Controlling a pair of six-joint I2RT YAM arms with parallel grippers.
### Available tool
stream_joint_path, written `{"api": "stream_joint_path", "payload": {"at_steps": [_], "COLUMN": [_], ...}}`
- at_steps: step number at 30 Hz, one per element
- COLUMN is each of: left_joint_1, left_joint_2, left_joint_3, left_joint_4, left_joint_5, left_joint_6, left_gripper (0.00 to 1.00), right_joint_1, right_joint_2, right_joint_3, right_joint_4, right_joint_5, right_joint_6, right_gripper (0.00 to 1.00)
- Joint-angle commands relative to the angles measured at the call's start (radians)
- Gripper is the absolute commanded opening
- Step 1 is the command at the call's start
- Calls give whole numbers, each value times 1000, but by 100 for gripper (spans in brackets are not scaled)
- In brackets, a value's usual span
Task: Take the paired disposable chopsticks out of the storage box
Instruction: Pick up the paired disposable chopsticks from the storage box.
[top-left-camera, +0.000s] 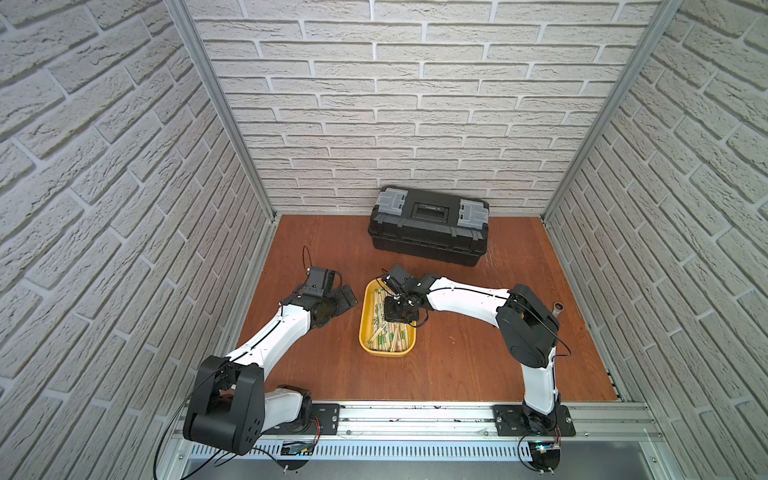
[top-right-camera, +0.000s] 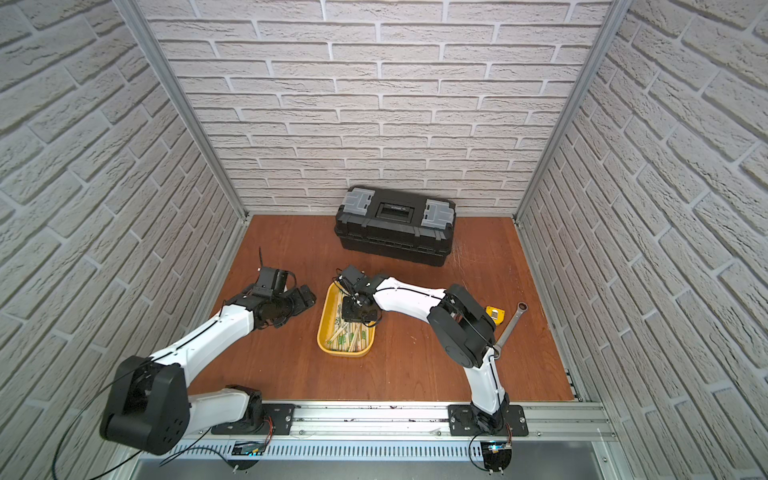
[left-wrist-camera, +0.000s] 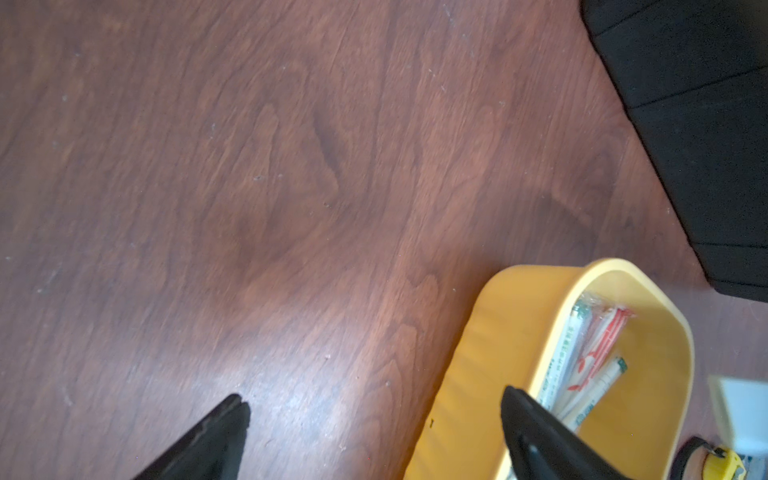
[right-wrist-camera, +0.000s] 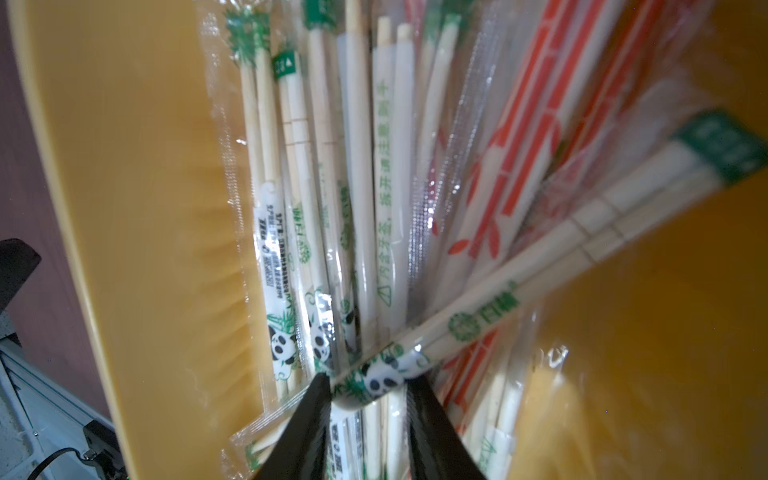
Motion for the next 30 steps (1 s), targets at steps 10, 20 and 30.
{"api": "stream_joint_path", "payload": {"at_steps": [10, 20, 30], "left_joint_1": [3, 2, 3], "left_joint_2": [9, 5, 0], "left_joint_3": [-19, -18, 1], "left_joint_4": [37, 35, 20], "left_joint_5": [20, 29, 37], "left_joint_6": [11, 12, 20], "left_gripper": [98, 98, 98], "right_joint_1": [0, -1, 0], "right_joint_2": [33, 20, -94], "right_joint_3": [51, 57, 27], "right_joint_4": [-2, 7, 8], "right_joint_5": [1, -23, -25], "right_joint_6": [21, 24, 32], "right_gripper": [28, 10, 7]}}
